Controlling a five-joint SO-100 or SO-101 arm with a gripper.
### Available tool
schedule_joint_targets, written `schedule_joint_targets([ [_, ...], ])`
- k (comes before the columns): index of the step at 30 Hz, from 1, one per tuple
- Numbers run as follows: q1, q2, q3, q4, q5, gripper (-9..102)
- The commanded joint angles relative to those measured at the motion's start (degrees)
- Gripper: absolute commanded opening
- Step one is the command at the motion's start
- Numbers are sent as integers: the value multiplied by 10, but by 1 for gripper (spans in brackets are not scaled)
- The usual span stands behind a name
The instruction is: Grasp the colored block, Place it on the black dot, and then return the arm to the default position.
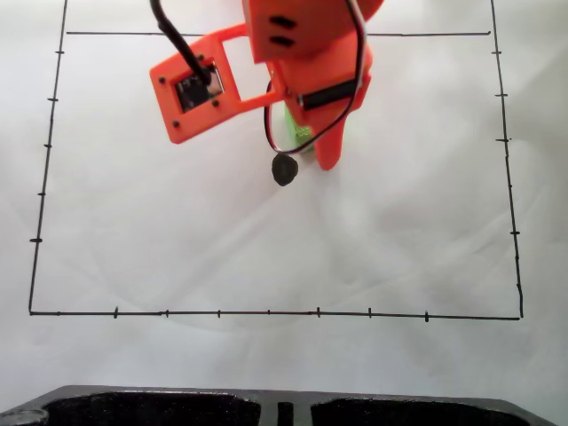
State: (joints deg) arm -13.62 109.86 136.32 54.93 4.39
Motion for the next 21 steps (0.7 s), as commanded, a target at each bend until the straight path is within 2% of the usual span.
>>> schedule_joint_targets([
  [1, -7, -3, -25, -4, -1, 33],
  [12, -8, -2, -33, -10, 6, 17],
  [21, 11, 27, -39, -21, 7, 8],
])
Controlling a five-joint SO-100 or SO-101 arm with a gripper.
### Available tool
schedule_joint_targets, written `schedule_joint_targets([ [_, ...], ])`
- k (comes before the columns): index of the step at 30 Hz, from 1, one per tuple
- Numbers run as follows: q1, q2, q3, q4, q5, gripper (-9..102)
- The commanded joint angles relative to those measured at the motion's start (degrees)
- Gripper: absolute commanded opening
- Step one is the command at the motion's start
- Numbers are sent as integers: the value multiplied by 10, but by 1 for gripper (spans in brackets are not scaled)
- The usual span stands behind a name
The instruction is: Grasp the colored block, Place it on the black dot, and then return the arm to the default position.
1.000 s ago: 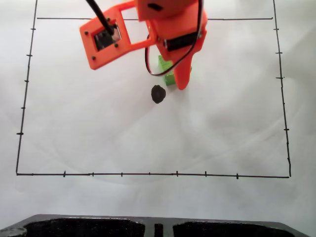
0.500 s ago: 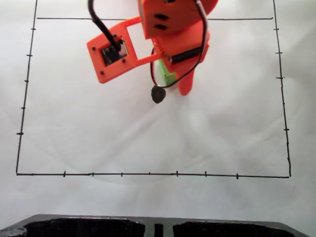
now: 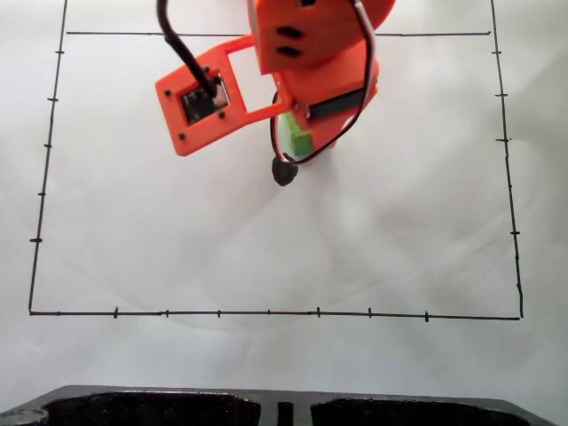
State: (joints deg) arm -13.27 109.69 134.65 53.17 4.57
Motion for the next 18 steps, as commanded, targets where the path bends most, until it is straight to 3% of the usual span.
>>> schedule_joint_targets([
  [1, 11, 33, -24, -4, 10, 8],
  [12, 57, 33, -75, 51, 135, 8],
  [18, 69, -1, -91, 60, 150, 8],
])
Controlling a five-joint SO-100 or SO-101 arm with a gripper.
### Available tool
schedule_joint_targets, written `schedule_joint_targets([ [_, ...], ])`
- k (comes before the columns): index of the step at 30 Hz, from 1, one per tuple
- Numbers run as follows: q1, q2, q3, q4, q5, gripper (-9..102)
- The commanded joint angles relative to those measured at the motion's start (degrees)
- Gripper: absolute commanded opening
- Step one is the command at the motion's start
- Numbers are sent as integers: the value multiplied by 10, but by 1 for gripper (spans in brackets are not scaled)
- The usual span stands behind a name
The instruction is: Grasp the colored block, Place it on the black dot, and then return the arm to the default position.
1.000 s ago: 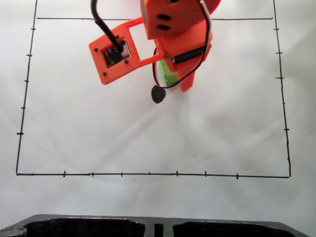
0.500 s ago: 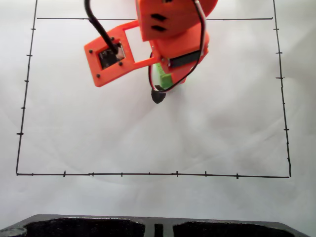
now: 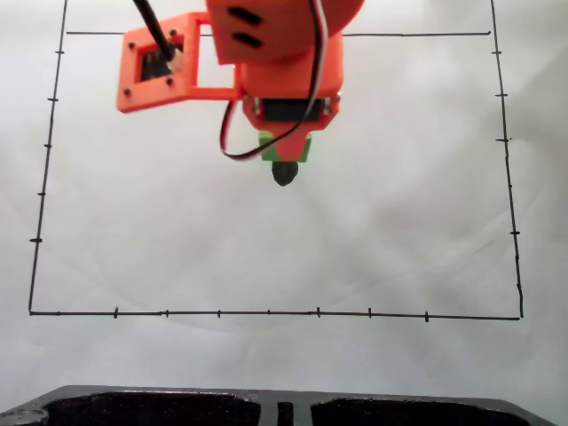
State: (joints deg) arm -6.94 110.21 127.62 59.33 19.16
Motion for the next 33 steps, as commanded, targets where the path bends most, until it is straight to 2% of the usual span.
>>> schedule_joint_targets([
  [1, 6, -11, -22, -4, 4, 8],
  [33, 14, -135, -81, -73, -30, 8],
])
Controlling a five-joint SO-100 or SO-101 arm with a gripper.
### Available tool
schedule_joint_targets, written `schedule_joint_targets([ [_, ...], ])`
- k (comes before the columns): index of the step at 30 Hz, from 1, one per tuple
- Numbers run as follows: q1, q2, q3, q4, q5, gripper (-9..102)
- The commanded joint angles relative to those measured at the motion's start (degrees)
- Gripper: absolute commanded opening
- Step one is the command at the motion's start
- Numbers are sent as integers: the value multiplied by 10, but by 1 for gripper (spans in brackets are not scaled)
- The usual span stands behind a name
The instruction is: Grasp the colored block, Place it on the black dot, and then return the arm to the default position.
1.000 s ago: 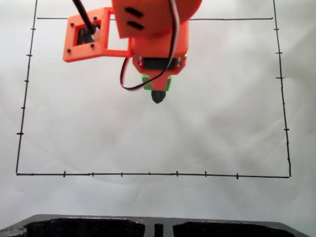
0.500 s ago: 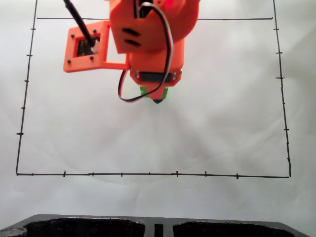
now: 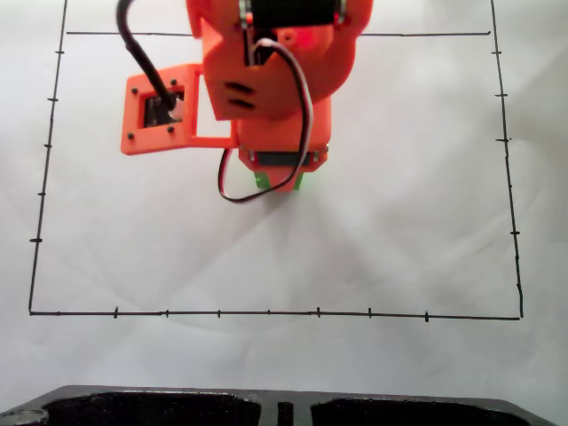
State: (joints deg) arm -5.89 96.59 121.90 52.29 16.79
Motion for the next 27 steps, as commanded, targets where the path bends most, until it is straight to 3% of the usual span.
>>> schedule_joint_targets([
  [1, 3, -2, -26, -2, -10, 8],
  [5, 4, 1, -27, 2, -12, 10],
  [9, 8, 19, -27, 18, -25, 25],
  [19, -9, 156, -25, 133, -57, 47],
  [27, -38, 359, 17, 229, -98, 48],
])
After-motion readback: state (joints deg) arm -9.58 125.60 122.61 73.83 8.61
